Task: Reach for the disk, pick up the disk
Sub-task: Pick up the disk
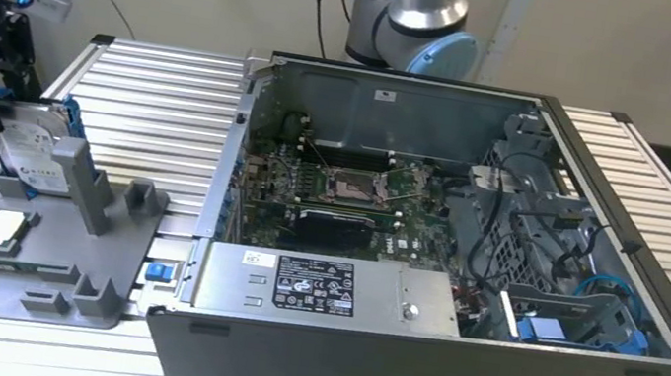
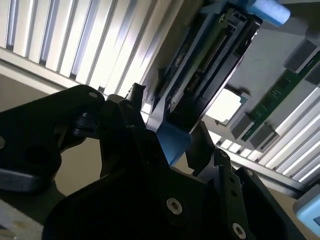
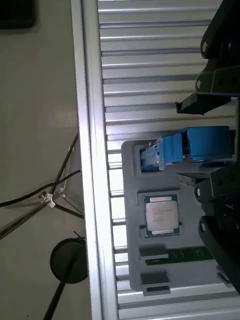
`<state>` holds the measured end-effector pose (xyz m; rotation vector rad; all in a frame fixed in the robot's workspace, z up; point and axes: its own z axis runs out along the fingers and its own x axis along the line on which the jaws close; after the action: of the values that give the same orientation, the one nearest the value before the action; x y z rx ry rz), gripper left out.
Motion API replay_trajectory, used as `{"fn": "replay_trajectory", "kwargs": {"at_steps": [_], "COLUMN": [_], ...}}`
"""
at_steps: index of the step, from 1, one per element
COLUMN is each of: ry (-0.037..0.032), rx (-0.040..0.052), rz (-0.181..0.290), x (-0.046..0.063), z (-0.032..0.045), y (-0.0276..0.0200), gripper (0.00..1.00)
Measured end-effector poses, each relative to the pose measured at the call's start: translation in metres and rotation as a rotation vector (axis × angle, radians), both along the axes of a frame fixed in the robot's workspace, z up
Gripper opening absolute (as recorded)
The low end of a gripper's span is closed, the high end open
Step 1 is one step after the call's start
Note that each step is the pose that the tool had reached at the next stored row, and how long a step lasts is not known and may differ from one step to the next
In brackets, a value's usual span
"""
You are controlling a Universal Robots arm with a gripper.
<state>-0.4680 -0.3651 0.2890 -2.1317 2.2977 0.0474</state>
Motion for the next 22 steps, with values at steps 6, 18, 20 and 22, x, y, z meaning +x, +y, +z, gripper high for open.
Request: {"fn": "replay_trajectory", "kwargs": {"at_steps": [6, 18, 20, 22], "ry": [0.0000, 0.0001, -0.0001, -0.0001], "rx": [0.0000, 0.0000, 0.0001, 0.0001], "rz": [0.033, 0.068, 0.069, 0.069], "x": [0.000, 0.001, 0.001, 0.001], "z": [-0.0071, -0.0152, -0.0152, -0.0153], "y": [-0.0003, -0.0016, -0.0016, -0.0016], "gripper": [1.00, 1.00, 1.00, 0.00]}}
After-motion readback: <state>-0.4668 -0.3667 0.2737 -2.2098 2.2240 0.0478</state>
